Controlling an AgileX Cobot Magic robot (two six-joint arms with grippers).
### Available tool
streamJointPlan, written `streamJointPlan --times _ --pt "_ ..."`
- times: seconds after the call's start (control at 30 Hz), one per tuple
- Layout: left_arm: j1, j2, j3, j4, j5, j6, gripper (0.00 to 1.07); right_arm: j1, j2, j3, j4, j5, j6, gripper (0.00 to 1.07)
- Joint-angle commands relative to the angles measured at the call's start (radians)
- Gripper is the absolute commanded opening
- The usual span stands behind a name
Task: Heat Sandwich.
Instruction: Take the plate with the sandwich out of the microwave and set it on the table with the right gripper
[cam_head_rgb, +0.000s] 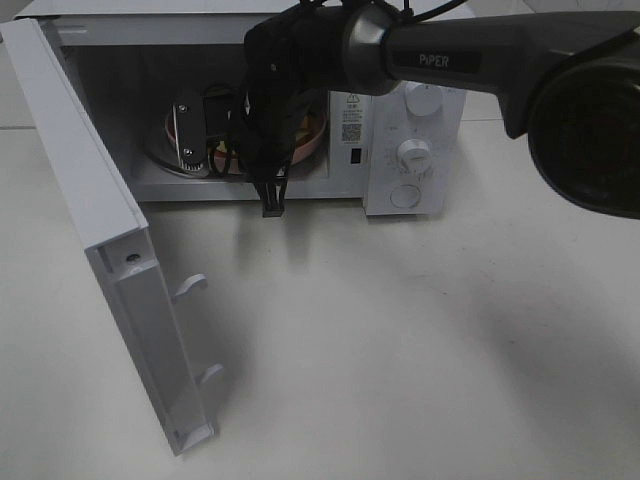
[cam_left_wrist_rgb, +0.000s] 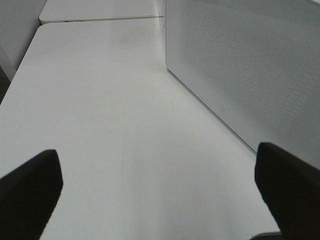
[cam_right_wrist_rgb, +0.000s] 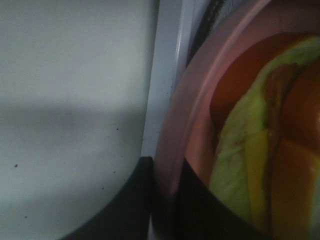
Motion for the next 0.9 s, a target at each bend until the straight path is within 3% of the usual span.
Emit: streamJointPlan --times 0.03,0.57,0.9 --pt "0.001 -0.023 0.004 -0.001 -0.007 -0.005 1.03 0.002 -0.049 0.058 0.008 -0.019 -0.006 0.00" --pt "0.001 -0.022 0.004 -0.002 -0.007 -0.005 1.03 0.002 -0.154 0.219 0.005 -0.127 -0.006 0.00" --pt "0.001 -0.022 0.004 -0.002 -0.007 -0.005 1.03 0.002 -0.253 0.392 0.007 -0.224 -0.089 0.00"
